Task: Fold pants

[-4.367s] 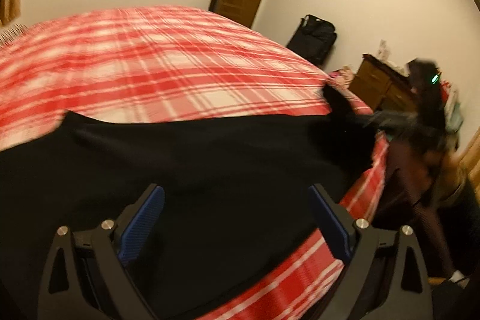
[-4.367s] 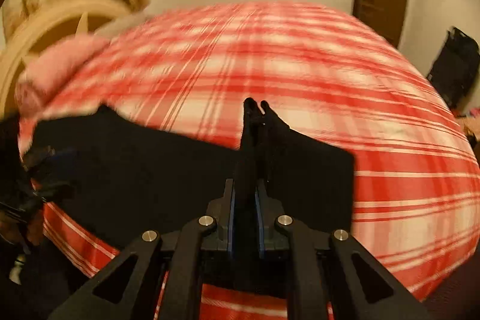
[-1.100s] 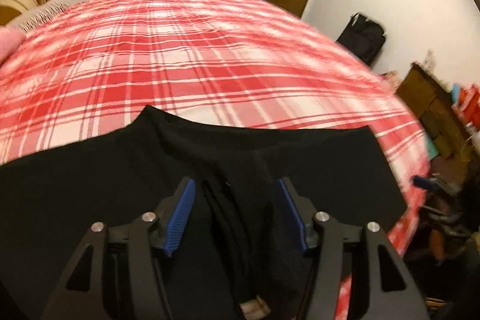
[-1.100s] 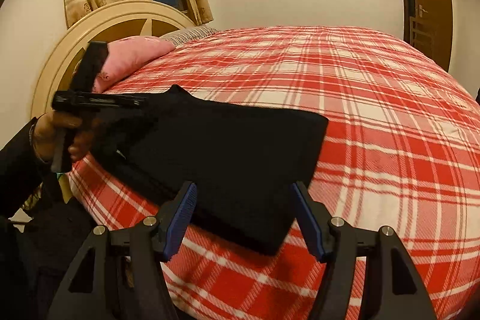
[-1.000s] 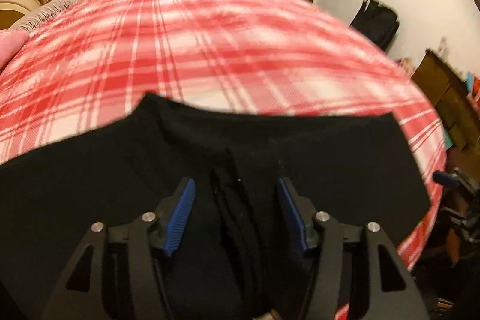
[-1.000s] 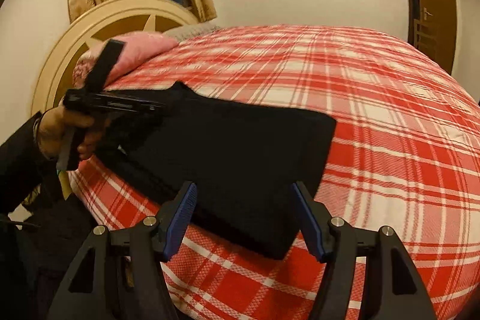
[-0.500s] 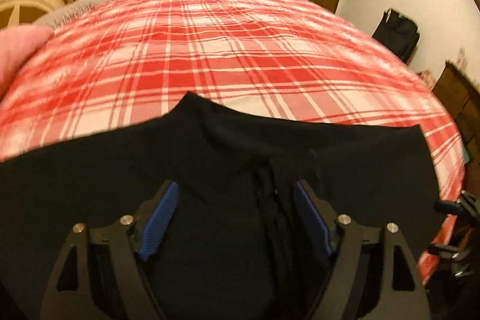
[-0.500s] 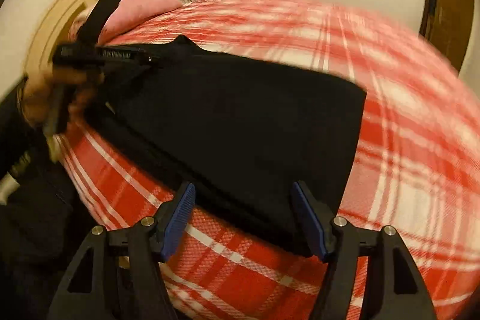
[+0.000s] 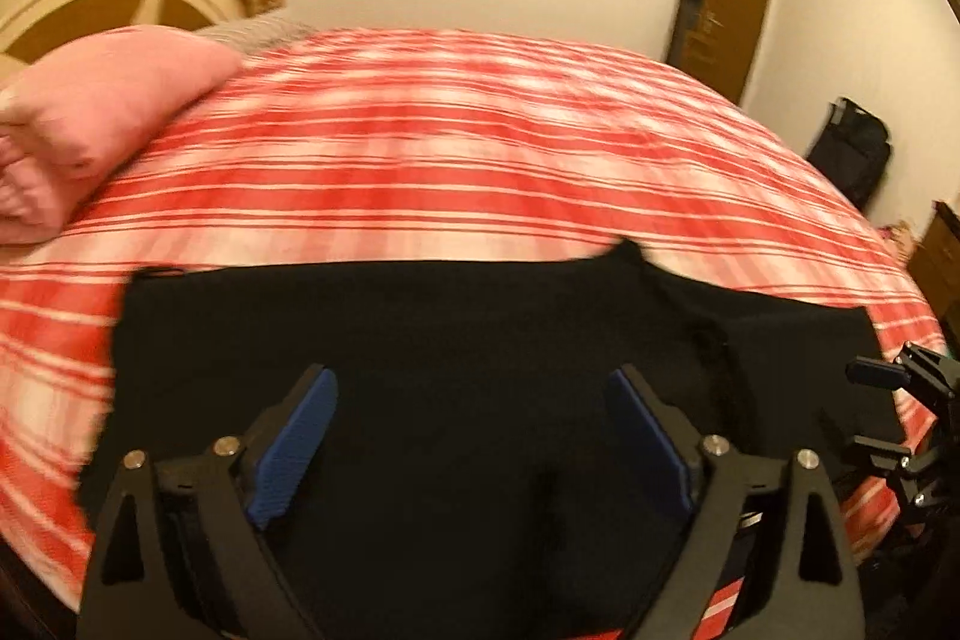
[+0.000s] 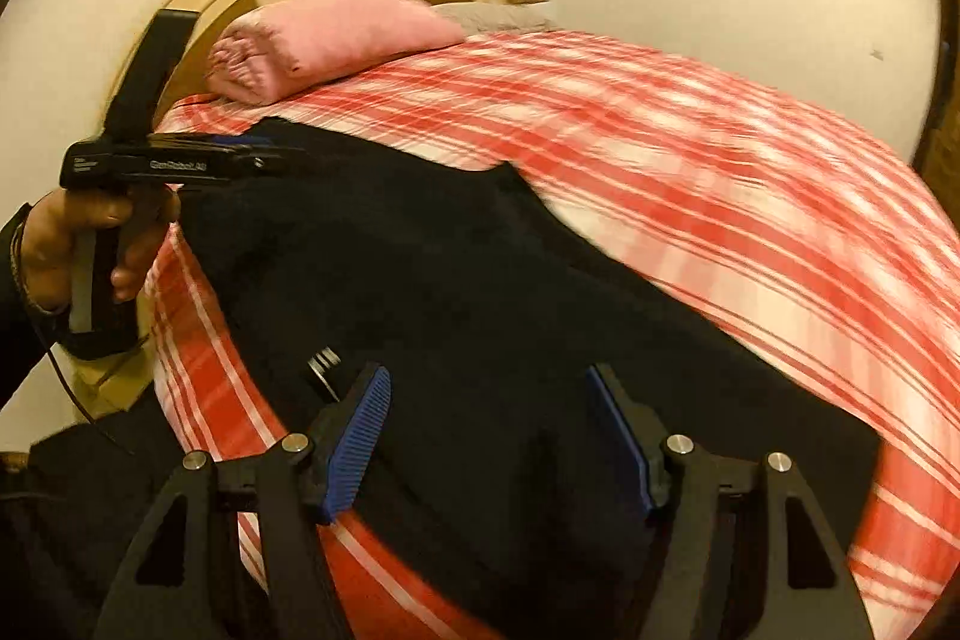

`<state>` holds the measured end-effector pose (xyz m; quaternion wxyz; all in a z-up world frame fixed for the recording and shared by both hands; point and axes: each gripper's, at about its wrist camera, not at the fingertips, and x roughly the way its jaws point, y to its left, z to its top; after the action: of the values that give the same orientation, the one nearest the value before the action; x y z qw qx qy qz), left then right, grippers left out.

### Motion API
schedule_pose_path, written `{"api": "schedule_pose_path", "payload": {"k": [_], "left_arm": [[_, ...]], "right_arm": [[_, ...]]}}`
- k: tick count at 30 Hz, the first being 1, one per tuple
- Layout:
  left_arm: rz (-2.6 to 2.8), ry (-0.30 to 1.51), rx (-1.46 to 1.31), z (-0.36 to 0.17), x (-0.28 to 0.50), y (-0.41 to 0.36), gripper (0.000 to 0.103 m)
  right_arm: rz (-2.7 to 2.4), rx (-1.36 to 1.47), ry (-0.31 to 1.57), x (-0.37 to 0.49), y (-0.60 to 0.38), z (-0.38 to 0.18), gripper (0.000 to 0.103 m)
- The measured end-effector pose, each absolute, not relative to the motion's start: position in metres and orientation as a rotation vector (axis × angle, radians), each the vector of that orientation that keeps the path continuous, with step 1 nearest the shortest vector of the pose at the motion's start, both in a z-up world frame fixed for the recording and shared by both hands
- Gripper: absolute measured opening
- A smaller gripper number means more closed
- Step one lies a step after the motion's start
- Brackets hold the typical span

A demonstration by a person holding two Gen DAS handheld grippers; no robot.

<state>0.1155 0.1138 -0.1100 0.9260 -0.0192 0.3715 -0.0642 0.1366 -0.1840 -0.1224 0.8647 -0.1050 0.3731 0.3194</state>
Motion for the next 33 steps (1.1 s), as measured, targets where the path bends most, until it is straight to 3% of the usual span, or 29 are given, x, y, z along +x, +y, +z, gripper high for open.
{"api": "schedule_pose_path", "payload": {"k": [5, 14, 19, 30, 33], "left_arm": [[0.016, 0.778, -0.057, -0.119, 0.107, 0.178, 0.095], [0.184, 0.803, -0.116, -0.145, 0.108, 0.253, 0.095], [0.181, 0.807, -0.139, -0.157, 0.116, 0.261, 0.102], [0.101, 0.809, -0.191, -0.162, 0.122, 0.269, 0.103], [0.019, 0.803, -0.232, -0.163, 0.121, 0.267, 0.091]], "right_arm": [[0.740, -0.231, 0.869, 0.143, -0.144, -0.155, 0.070], [0.713, -0.180, 0.858, 0.141, -0.147, -0.149, 0.071], [0.696, -0.181, 0.865, 0.136, -0.141, -0.150, 0.071], [0.669, -0.215, 0.844, 0.128, -0.130, -0.154, 0.072], [0.657, -0.195, 0.844, 0.129, -0.131, -0.154, 0.071]]}}
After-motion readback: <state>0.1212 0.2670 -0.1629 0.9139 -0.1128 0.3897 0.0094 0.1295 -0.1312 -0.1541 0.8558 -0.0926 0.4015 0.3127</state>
